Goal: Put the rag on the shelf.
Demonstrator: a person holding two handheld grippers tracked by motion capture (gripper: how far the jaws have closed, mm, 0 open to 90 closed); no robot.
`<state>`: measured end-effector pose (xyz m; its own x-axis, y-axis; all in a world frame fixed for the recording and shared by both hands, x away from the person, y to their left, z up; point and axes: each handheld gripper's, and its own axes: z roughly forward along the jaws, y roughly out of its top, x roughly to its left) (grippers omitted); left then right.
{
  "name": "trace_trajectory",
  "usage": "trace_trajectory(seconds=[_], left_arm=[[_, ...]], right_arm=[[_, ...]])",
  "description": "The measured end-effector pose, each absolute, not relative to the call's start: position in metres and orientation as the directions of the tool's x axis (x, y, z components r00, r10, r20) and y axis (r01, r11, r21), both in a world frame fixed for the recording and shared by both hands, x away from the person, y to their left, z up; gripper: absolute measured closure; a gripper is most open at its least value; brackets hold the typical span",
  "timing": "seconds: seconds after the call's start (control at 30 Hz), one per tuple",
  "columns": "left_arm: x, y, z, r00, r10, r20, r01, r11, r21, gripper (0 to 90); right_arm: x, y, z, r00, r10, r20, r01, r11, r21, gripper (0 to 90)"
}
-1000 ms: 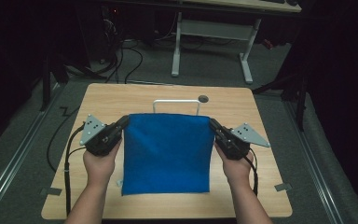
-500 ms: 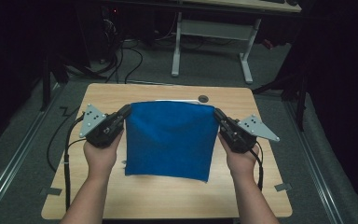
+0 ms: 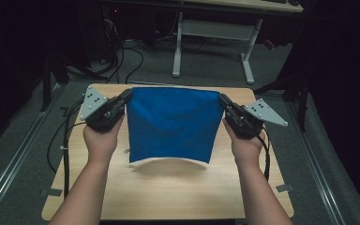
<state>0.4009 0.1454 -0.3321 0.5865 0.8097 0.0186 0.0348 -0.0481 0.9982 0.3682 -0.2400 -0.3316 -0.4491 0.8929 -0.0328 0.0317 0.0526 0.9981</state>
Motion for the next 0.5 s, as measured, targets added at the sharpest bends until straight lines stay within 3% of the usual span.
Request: trace_trajectory(seconds=[0.5], left_arm=[[0.453, 0.141, -0.338, 0.572, 0.82, 0.015, 0.082, -0.075, 0.994, 88.3]], right_arm=[[0.408, -0.243, -0.321, -0.433, 0.901, -0.021, 0.054, 0.05, 0.997, 88.1]])
